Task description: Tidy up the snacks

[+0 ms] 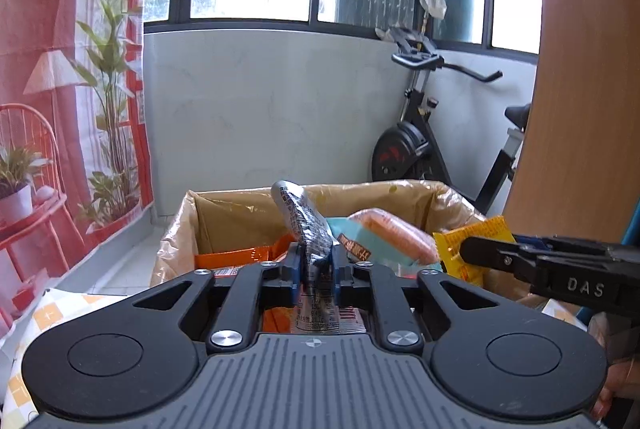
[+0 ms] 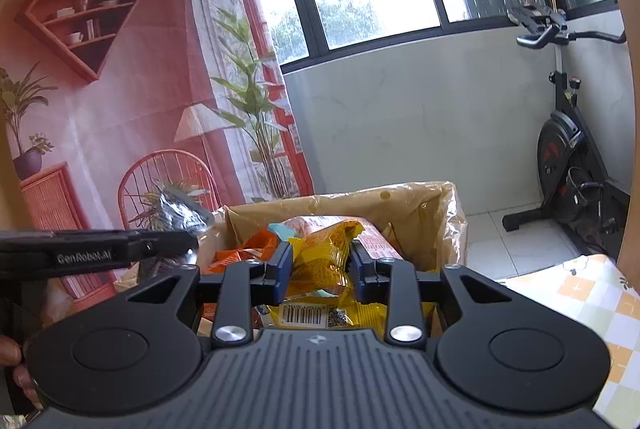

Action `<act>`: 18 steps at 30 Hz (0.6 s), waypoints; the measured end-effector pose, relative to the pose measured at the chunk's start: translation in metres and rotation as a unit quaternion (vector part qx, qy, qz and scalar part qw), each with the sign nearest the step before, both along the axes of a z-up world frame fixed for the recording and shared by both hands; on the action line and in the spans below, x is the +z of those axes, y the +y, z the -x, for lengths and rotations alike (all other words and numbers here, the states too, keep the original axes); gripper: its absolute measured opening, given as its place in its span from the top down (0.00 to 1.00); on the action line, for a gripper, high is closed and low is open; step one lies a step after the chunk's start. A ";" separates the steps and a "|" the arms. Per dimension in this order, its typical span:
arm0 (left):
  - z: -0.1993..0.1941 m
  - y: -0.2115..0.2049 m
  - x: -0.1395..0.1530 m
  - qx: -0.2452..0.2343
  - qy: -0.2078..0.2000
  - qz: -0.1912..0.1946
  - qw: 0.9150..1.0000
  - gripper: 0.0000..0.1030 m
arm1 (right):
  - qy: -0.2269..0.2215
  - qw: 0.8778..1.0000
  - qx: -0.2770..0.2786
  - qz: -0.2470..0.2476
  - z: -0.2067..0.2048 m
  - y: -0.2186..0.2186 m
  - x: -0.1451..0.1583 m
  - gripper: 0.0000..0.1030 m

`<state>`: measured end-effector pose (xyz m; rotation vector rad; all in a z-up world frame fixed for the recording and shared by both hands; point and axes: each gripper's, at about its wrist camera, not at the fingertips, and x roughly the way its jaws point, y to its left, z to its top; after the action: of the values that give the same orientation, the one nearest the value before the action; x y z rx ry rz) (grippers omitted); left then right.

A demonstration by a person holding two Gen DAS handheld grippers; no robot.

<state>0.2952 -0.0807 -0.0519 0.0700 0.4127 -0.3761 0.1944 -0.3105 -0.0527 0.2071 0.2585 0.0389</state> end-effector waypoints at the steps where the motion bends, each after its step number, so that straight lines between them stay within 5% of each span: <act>1: -0.001 0.000 -0.001 0.002 0.001 -0.008 1.000 0.64 | 0.004 1.000 0.000 0.001 -0.002 0.000 0.000 0.68; 2: -0.002 0.000 0.000 0.005 0.001 -0.015 1.000 0.48 | 0.008 1.000 -0.001 0.006 -0.005 0.000 0.000 0.66; 4: -0.001 0.005 0.005 0.016 -0.008 -0.018 1.000 0.33 | 0.016 0.999 -0.006 0.030 -0.013 0.003 0.002 0.62; 8: 0.002 0.016 0.019 0.035 -0.018 -0.011 0.999 0.16 | 0.022 0.997 -0.022 0.065 -0.018 0.009 0.011 0.32; 18: 0.026 0.035 0.045 0.052 -0.025 0.001 0.998 0.11 | 0.019 0.997 -0.044 0.061 0.003 0.010 0.033 0.23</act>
<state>0.2688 -0.0455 -0.0068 0.0554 0.3655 -0.2719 0.1911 -0.3003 -0.0196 0.0981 0.2888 -0.0678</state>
